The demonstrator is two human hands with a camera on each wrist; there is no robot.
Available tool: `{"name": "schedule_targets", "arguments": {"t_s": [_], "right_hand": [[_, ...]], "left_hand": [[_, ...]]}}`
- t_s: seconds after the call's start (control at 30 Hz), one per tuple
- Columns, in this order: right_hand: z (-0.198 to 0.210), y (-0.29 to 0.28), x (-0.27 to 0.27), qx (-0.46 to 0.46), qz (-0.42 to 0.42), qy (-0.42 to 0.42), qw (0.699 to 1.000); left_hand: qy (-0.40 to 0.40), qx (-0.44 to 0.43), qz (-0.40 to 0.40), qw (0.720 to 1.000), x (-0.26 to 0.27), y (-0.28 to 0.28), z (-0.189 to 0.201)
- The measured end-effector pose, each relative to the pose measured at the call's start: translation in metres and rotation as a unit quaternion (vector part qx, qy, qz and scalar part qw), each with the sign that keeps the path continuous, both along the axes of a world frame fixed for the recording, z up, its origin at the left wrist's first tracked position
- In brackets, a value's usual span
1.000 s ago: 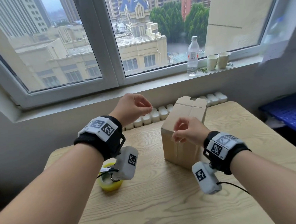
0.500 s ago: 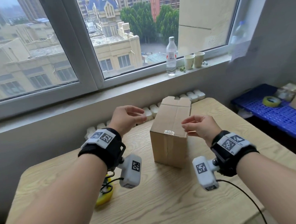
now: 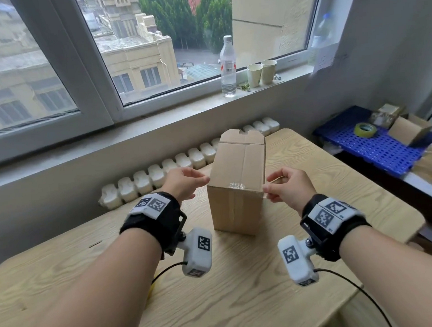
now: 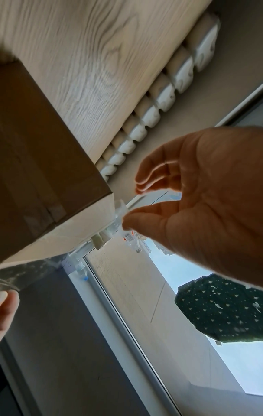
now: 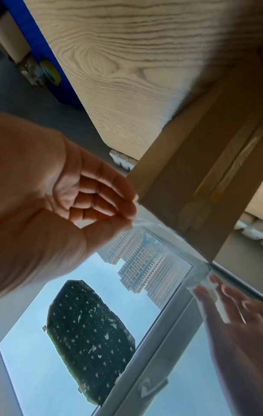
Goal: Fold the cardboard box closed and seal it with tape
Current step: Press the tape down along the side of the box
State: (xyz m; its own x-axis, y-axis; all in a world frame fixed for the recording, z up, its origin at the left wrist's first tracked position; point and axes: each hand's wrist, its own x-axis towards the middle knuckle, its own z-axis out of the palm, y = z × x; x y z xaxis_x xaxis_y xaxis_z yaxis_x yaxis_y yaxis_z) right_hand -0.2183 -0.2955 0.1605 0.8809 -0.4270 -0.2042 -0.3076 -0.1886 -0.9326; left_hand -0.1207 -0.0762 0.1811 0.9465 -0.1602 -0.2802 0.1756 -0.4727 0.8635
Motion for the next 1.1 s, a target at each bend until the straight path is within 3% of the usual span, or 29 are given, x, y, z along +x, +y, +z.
{"name": "schedule_targets", "arguments": {"t_s": [0.3, 0.77, 1.1], "right_hand": [[-0.01, -0.001, 0.004, -0.098, 0.005, 0.009, 0.995], [-0.011, 0.007, 0.004, -0.227, -0.015, -0.002, 0.974], [-0.013, 0.006, 0.006, -0.245, -0.008, -0.003, 0.97]], "left_hand": [[-0.035, 0.049, 0.014, 0.998, 0.012, 0.005, -0.021], [-0.095, 0.053, 0.019, 0.994, 0.013, 0.0, -0.029], [-0.107, 0.044, 0.003, 0.993, 0.017, 0.002, -0.037]]}}
